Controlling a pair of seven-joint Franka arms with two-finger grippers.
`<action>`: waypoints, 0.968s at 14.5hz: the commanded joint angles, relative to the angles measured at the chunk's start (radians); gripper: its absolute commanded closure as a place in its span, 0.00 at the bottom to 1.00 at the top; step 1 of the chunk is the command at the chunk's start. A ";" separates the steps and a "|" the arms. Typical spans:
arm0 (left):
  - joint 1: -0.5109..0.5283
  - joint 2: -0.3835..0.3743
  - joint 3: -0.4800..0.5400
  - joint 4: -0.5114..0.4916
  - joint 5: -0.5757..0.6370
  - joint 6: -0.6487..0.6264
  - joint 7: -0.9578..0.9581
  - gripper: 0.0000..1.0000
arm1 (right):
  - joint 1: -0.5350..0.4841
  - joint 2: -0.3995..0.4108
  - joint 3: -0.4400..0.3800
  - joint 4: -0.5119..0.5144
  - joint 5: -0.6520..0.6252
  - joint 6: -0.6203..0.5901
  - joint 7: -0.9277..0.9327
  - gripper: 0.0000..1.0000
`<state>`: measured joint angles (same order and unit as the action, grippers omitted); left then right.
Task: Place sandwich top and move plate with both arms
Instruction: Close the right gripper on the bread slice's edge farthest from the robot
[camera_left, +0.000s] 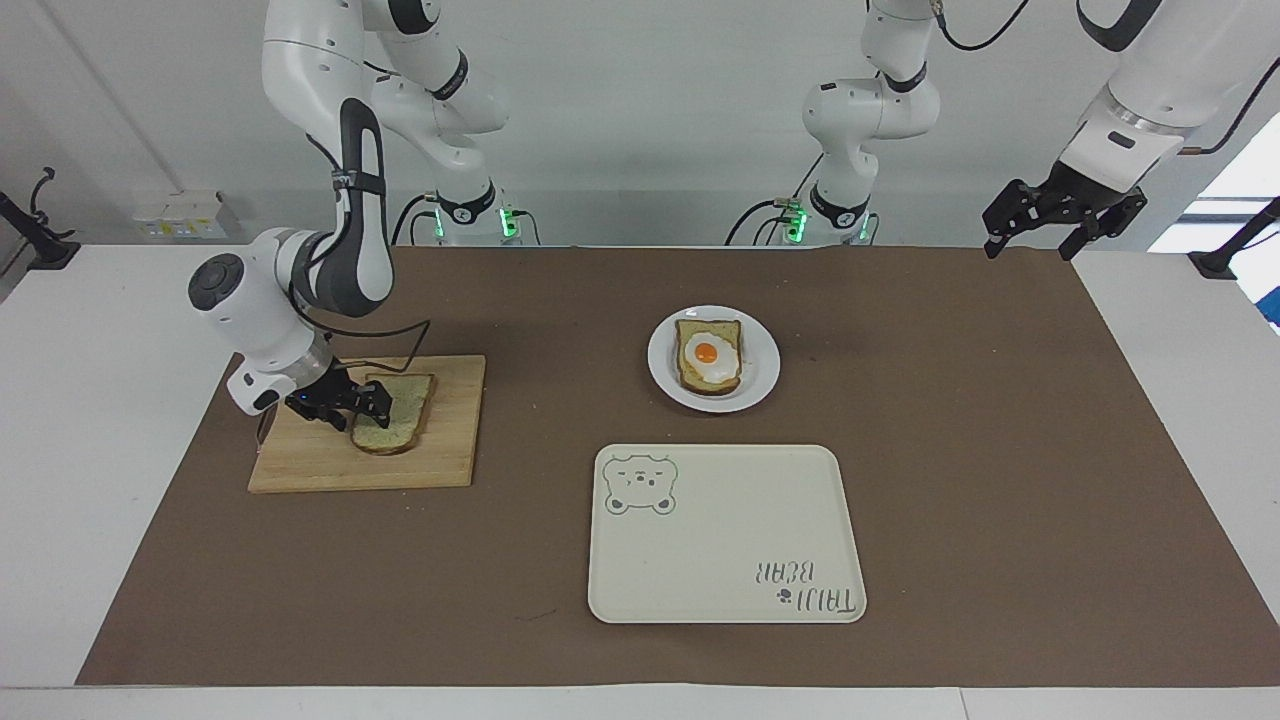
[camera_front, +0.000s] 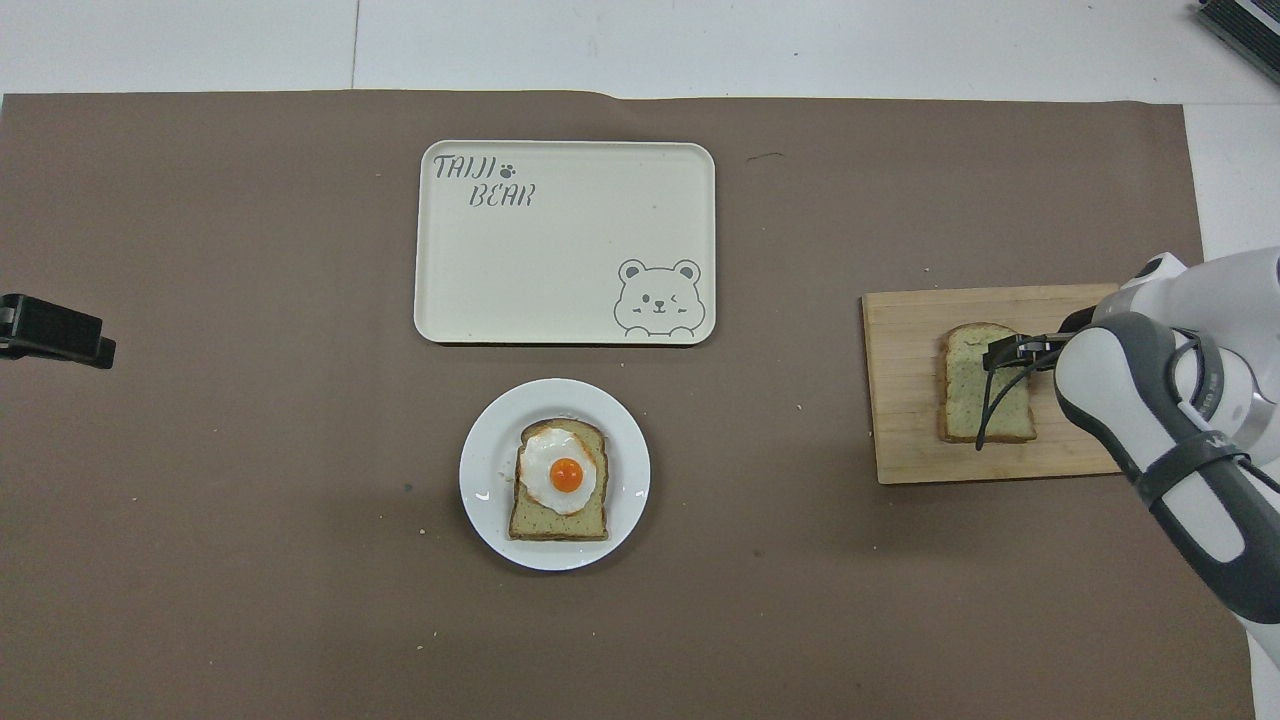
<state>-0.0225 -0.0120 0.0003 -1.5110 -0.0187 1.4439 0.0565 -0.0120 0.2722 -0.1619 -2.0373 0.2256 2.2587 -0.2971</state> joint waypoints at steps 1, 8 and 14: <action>0.001 0.004 -0.002 0.014 0.019 -0.017 -0.010 0.00 | -0.016 -0.002 0.007 -0.014 0.029 0.024 -0.031 0.83; 0.001 0.004 -0.002 0.015 0.019 -0.017 -0.010 0.00 | -0.014 -0.001 0.007 -0.014 0.029 0.024 0.010 1.00; 0.001 0.004 -0.002 0.015 0.019 -0.017 -0.010 0.00 | -0.014 -0.001 0.007 -0.014 0.029 0.024 0.010 1.00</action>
<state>-0.0225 -0.0120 0.0003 -1.5110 -0.0187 1.4439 0.0564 -0.0142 0.2646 -0.1643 -2.0362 0.2313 2.2587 -0.2903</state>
